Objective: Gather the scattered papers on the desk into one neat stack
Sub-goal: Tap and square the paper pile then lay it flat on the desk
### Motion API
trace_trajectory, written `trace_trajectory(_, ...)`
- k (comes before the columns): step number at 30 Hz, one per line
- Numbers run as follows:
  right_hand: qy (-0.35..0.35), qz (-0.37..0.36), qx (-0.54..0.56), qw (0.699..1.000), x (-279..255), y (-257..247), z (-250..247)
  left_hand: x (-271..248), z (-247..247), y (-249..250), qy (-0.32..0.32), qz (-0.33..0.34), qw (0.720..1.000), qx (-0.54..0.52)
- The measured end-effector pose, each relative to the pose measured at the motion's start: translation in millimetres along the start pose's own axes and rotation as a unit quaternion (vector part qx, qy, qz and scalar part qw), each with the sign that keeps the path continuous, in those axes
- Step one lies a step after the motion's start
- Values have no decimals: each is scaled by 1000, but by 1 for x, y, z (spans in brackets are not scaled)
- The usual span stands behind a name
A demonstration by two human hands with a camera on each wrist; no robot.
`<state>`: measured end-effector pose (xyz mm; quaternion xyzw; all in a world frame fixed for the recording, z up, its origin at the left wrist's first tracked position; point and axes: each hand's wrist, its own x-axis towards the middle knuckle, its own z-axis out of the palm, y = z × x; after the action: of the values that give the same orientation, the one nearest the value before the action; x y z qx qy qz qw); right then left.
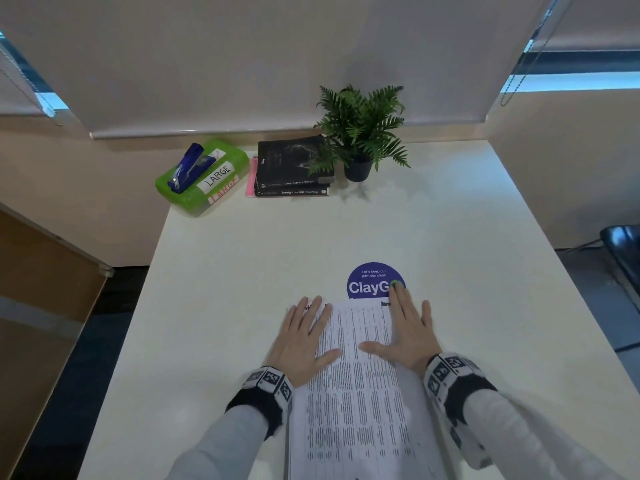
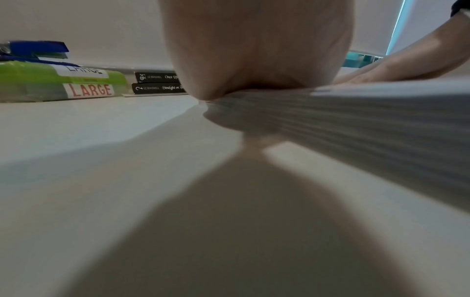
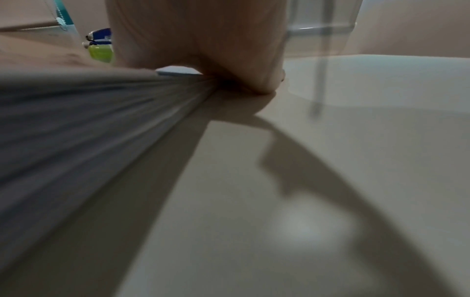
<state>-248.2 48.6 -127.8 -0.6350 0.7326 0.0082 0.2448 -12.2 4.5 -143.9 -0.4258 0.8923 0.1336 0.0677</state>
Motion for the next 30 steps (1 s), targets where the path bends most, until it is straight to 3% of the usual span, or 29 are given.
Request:
trace_trajectory(8,8,48,9,999,-2,-3,-4,3,-6,-4,4,2,1000,-21)
trace_trajectory(15,-8,70,-6,997,-6,-9,-12,0,-9,0,-19,-8,1000,22)
trace_trajectory(19,46,60,18,997,-27,-26,-22,-17,-23,19,83,-31,995,55)
trace_trajectory(22,105,-24,-3,994,-64,-47,3,-51,-12,45,139,-27,990,9)
trace_trajectory(24,100,-55,-49,992,-88,-60,30,-72,7,56,86,-48,995,-7)
trace_trajectory(26,50,-29,-70,996,-100,-65,52,-83,25,56,29,-78,997,-3)
trace_trajectory(30,39,-11,-95,995,-100,-60,66,-82,34,51,4,-84,996,-10)
